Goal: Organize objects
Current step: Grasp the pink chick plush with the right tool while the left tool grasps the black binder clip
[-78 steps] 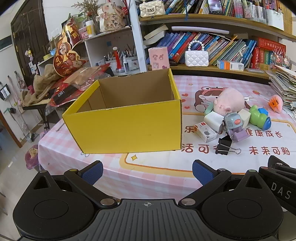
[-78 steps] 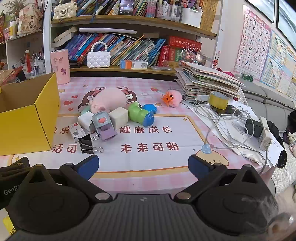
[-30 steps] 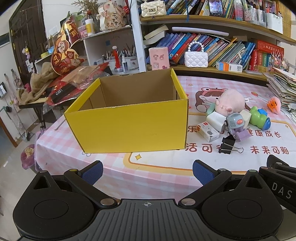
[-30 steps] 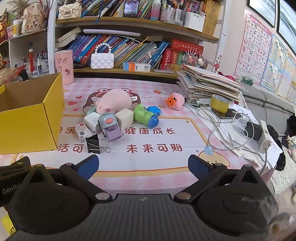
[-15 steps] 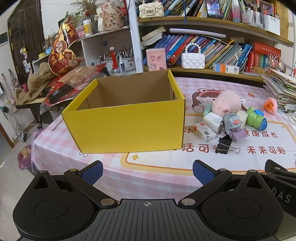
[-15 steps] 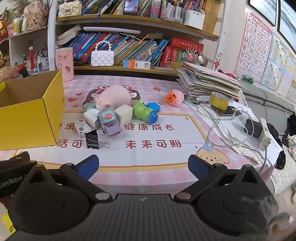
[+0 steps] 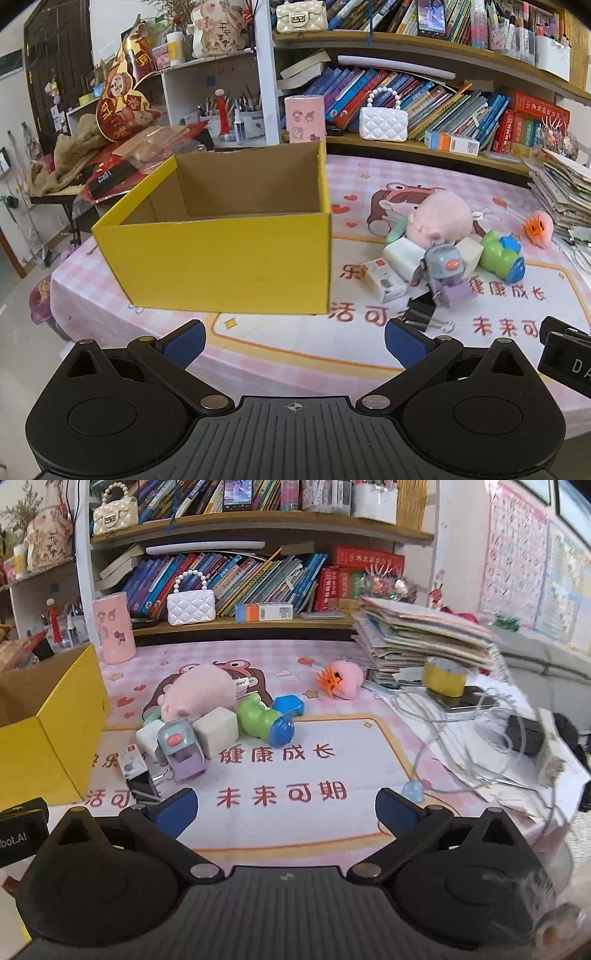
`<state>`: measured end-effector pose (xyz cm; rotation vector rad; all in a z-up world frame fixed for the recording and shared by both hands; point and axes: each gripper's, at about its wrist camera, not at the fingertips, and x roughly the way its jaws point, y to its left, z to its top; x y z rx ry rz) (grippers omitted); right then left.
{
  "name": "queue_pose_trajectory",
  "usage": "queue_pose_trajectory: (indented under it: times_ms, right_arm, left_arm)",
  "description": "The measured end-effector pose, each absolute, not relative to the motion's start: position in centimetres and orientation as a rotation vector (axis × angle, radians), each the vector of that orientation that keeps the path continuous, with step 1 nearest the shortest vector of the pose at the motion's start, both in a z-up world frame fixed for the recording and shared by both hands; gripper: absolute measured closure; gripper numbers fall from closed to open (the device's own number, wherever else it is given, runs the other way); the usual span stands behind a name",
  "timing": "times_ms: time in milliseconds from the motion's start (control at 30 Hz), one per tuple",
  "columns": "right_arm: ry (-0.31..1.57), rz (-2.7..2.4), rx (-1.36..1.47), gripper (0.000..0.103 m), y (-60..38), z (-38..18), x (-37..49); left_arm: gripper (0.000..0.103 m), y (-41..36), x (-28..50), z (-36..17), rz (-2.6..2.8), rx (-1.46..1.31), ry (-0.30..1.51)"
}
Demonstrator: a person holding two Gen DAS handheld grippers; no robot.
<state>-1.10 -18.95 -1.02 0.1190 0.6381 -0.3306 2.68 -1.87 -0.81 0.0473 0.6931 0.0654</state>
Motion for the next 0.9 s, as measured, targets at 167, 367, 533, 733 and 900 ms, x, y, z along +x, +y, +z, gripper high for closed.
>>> queue_pose_trajectory:
  times_ms: [167,367,533,733,900]
  right_arm:
    - [0.664,-0.275,0.195,0.0,-22.9,-1.7,0.5]
    - [0.644,-0.235,0.203,0.003,-26.9,-2.0,2.3]
    - [0.668,-0.208,0.195,0.041,-29.5,-2.4,3.9]
    - [0.682,-0.16,0.193,0.046,-31.0,-3.1,5.1]
    - [0.664,-0.151,0.158,0.046,-31.9,-3.0,6.9]
  left_arm:
    - [0.0,-4.4,3.6,-1.1,0.048,0.043,0.7]
    - [0.006,-7.8,4.7,-1.8,-0.004,0.028,0.722]
    - [0.039,-9.8,7.1,-3.4,-0.02,0.006,0.785]
    - [0.056,-10.7,9.4,-5.3,0.022,0.005,0.826]
    - [0.067,-10.8,10.7,-6.4,0.042,-0.008,0.852]
